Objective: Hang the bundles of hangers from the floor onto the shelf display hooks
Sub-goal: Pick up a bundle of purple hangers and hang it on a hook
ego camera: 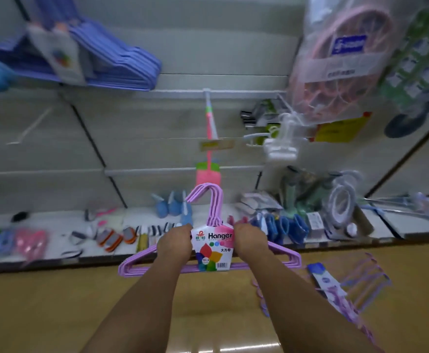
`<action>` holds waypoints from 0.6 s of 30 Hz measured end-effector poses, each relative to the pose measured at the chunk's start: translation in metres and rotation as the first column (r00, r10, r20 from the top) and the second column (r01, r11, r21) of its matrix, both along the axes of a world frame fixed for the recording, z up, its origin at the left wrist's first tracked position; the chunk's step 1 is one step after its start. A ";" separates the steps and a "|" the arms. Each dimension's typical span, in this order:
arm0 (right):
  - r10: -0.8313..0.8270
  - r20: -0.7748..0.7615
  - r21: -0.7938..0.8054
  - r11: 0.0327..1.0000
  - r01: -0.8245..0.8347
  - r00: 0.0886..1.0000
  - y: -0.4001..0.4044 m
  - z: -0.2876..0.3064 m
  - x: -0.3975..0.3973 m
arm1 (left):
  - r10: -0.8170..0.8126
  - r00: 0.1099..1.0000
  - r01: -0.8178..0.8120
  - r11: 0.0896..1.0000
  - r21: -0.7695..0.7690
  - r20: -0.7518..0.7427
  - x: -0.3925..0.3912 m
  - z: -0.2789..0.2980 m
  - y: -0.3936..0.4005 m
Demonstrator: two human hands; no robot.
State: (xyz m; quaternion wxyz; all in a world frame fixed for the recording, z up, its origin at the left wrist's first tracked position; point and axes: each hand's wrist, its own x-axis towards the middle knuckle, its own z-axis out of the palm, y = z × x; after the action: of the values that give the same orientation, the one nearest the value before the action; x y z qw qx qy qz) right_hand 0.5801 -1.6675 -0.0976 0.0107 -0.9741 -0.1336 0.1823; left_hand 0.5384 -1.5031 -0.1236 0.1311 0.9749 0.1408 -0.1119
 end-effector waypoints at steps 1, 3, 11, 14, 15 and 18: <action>0.040 0.004 0.002 0.999 -0.040 0.999 0.021 0.004 -0.005 | 0.024 1.000 -0.025 1.000 0.005 0.009 -0.009 0.002 0.020; 0.109 0.020 0.004 0.994 -0.109 0.994 0.062 0.012 -0.016 | 0.073 0.997 -0.073 0.997 0.010 0.020 -0.028 0.009 0.058; 0.293 0.060 0.018 0.955 -0.295 0.954 0.231 0.020 -0.068 | 0.311 0.950 -0.310 0.950 -0.045 0.022 -0.115 0.025 0.211; 0.384 0.050 0.014 0.923 -0.385 0.922 0.291 0.019 -0.093 | 0.396 0.918 -0.395 0.917 -0.051 0.014 -0.150 0.026 0.264; 0.409 0.046 0.011 0.912 -0.410 0.911 0.307 0.018 -0.099 | 0.418 0.908 -0.417 0.908 -0.038 0.016 -0.159 0.026 0.278; 0.487 0.052 0.012 0.873 -0.488 0.872 0.363 0.016 -0.122 | 0.493 0.870 -0.492 0.870 -0.022 0.020 -0.193 0.028 0.323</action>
State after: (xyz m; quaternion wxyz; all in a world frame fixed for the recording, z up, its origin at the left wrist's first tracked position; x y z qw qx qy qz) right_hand 0.4584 -1.3048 -0.0812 -0.0267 -0.9128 -0.3772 0.1545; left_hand 0.3456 -1.1797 -0.0955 0.1649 0.9071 0.3820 -0.0638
